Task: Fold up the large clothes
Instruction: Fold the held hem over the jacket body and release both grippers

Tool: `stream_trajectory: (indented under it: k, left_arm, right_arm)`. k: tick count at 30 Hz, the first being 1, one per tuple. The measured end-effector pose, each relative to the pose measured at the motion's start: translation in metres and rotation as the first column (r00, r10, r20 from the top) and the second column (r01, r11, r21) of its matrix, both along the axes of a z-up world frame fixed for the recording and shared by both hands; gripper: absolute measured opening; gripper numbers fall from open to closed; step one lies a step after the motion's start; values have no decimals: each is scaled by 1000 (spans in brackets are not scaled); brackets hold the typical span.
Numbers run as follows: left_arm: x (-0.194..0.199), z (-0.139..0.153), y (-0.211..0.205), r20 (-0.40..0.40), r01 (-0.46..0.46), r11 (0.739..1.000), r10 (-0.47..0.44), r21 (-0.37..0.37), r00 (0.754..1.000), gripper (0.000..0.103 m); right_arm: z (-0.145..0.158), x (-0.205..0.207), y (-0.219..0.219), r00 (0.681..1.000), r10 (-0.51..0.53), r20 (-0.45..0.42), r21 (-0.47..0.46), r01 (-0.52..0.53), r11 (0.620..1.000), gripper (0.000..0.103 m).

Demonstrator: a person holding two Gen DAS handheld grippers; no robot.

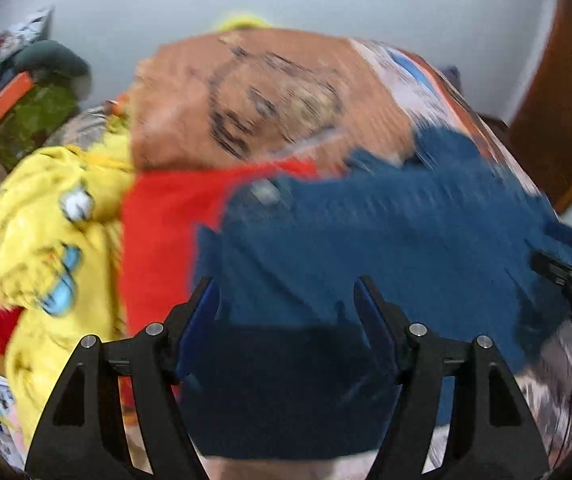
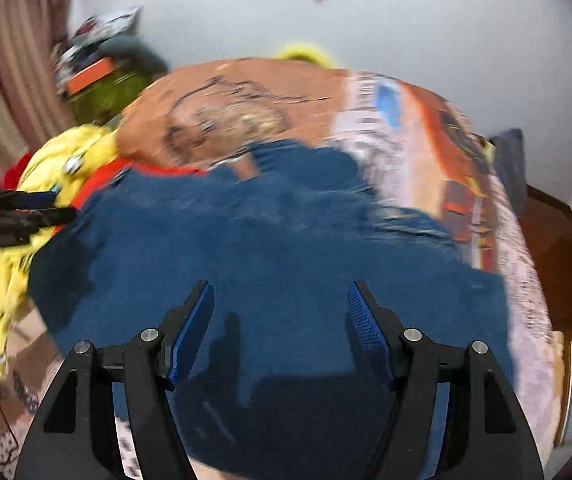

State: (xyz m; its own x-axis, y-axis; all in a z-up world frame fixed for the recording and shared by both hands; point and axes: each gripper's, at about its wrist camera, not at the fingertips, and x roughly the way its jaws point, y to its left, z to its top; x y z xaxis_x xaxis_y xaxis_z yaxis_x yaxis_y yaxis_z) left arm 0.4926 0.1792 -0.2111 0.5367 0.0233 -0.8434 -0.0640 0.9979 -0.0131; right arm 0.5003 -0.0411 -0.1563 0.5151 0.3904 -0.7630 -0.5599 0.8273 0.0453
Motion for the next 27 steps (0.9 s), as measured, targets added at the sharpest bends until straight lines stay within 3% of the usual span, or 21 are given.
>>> stream_trajectory:
  k: [5,7,8,11,16,17,19,23,27]
  left_arm:
    - [-16,-26,-45,-25,105,994,-105,18,994,69]
    - [-18,-41,-56,-50,123,991,-121,43,991,70]
    - [-20,-48,-58,-46,116,991,-113,62,993,74]
    - [-31,-50,-52,13,75,992,-77,100,997,91]
    - [-49,-49,-27,20,40,998,-40,40,999,91]
    - [-53,-48,-23,21,25,999,-26,47,999,91]
    - [-60,-48,-15,18,-8,996,7,91,1000,91]
    - [-76,-48,6,20,-44,999,44,24,999,92]
    - [-92,-47,25,26,-133,989,132,65,991,95]
  right_arm:
    - [-27,-15,32,995,96,12,-115,-94,989,68]
    - [-38,-14,33,994,105,19,-162,-100,982,77]
    - [-40,-14,30,994,104,26,-161,-98,982,84]
    - [-39,-10,8,997,84,1,-133,-83,988,88]
    - [-38,-4,-34,999,-11,-44,-110,6,994,98]
    - [-38,-5,-44,998,-38,-51,-117,32,993,97]
    - [-36,-10,-58,997,12,-80,-68,-17,998,98]
    - [-30,-21,-81,998,-59,-13,-125,57,991,98]
    - [-30,-20,-113,991,-130,-43,-98,125,987,98]
